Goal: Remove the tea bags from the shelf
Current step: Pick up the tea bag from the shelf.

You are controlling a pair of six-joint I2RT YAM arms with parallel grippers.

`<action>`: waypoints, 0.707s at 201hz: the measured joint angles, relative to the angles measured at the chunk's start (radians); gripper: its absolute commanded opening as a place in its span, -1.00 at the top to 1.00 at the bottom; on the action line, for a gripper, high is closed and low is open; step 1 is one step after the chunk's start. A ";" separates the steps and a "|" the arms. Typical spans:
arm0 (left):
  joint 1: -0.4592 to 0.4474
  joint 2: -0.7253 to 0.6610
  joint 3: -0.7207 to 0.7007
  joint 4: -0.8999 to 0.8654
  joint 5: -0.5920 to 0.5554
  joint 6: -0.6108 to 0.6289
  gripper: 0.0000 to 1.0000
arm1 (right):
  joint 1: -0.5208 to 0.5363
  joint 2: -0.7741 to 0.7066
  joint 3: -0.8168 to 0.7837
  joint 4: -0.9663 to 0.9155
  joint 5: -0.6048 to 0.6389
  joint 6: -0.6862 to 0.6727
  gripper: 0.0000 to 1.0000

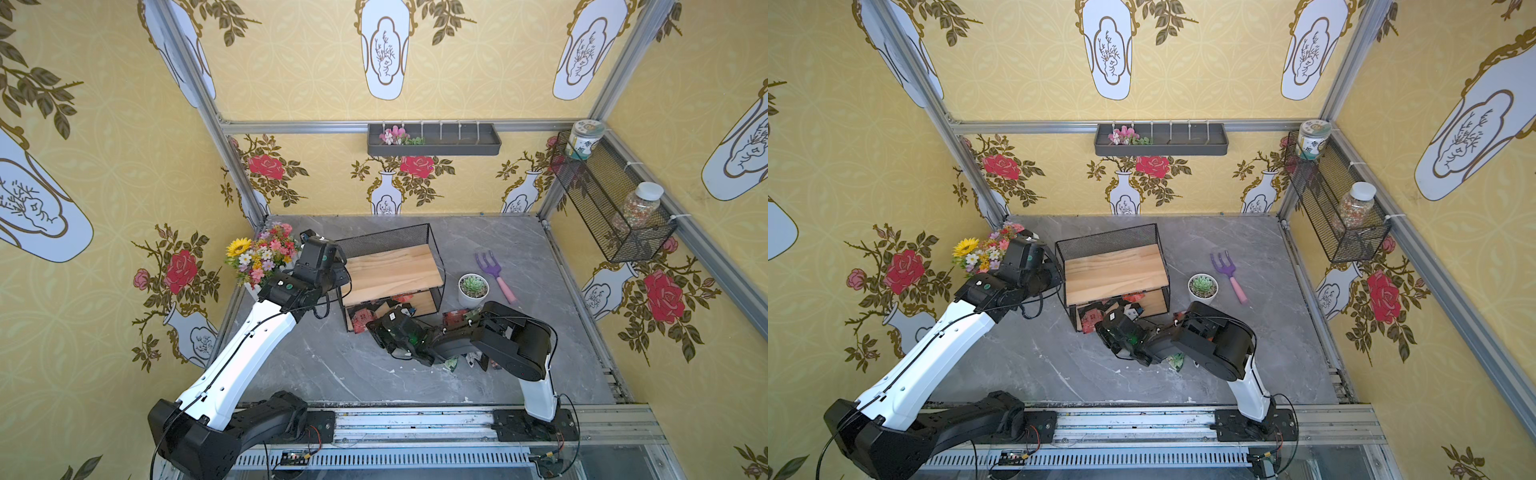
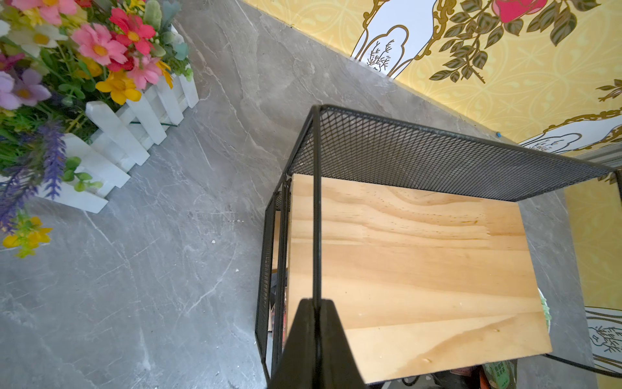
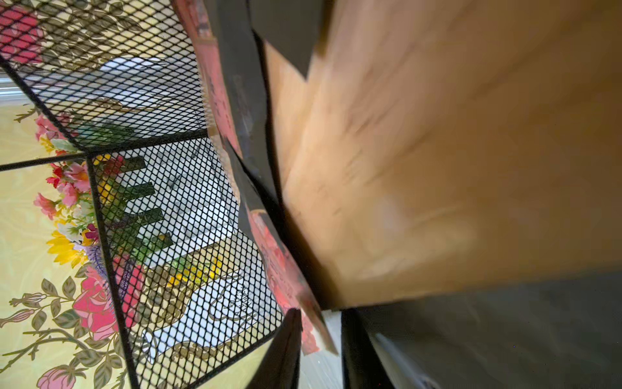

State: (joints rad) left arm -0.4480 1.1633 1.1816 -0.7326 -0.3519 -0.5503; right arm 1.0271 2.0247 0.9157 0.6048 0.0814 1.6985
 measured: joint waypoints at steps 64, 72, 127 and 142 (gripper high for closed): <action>0.000 0.000 0.000 0.001 -0.004 -0.005 1.00 | -0.002 -0.019 0.006 -0.019 0.011 0.006 1.00; 0.000 0.000 0.000 0.000 -0.004 -0.007 1.00 | 0.000 -0.031 0.003 -0.032 0.016 0.006 1.00; 0.000 0.002 0.000 0.002 -0.007 -0.008 1.00 | 0.014 -0.163 -0.078 -0.053 0.022 0.005 1.00; 0.000 0.002 -0.002 0.005 -0.008 -0.008 1.00 | 0.013 -0.206 -0.111 -0.057 -0.011 -0.003 1.00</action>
State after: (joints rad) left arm -0.4484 1.1648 1.1797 -0.7273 -0.3595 -0.5579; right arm 1.0405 1.8191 0.8051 0.5476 0.0704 1.6958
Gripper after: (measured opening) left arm 0.092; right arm 0.065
